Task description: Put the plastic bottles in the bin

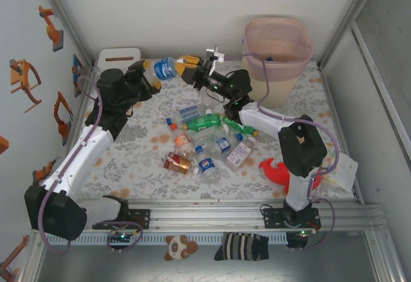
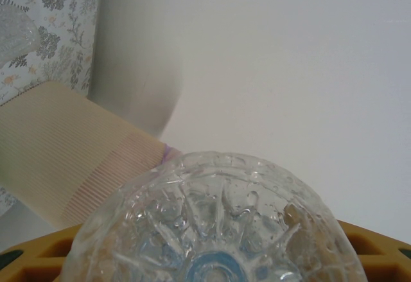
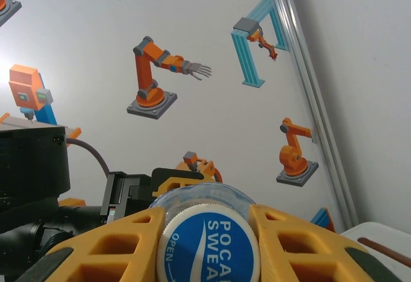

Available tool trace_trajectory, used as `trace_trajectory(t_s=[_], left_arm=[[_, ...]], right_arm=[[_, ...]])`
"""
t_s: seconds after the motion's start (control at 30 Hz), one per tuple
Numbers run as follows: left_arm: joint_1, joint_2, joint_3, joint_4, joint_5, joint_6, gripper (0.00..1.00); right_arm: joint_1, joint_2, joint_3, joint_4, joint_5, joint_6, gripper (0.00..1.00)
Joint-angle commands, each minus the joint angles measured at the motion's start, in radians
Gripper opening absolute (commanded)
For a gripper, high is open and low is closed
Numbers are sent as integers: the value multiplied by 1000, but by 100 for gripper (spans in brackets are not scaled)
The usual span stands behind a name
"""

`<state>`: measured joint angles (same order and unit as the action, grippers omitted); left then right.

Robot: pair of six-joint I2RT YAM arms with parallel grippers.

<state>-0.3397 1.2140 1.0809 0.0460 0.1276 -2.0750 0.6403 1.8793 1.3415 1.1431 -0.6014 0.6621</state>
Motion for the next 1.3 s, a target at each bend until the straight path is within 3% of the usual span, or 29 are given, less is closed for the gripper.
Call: trace_trajectory(t_s=[0.0,0.2,0.3,0.43,0.6,0.77,0.97,1.13,1.27], left_arm=[[-4,-34,11,18,8,-109,53],[-1,-50,-6,-8,-6,-95,77],[6,-63,-12,-41,-17,-76,82],[22,-71,-10,-84,-21,-21,83],[50,-36,133,-344,13,224,82],[53,26,223,-428,26,428,81],[54,117,280,-475,76,647,78],[49,167,305,-507,102,819,76],[48,190,305,-544,101,878,74]], right_arm=[[-1,-46,3,57,37,1,13],[-34,-83,-6,17,53,3,9],[-68,-119,-12,-54,51,-11,3],[-123,-186,-4,-251,72,-58,0],[-201,-283,48,-606,147,-155,0],[-271,-330,214,-1049,275,-268,0],[-376,-306,416,-1406,388,-279,0],[-481,-270,515,-1507,357,-231,0],[-548,-241,554,-1507,298,-178,0]])
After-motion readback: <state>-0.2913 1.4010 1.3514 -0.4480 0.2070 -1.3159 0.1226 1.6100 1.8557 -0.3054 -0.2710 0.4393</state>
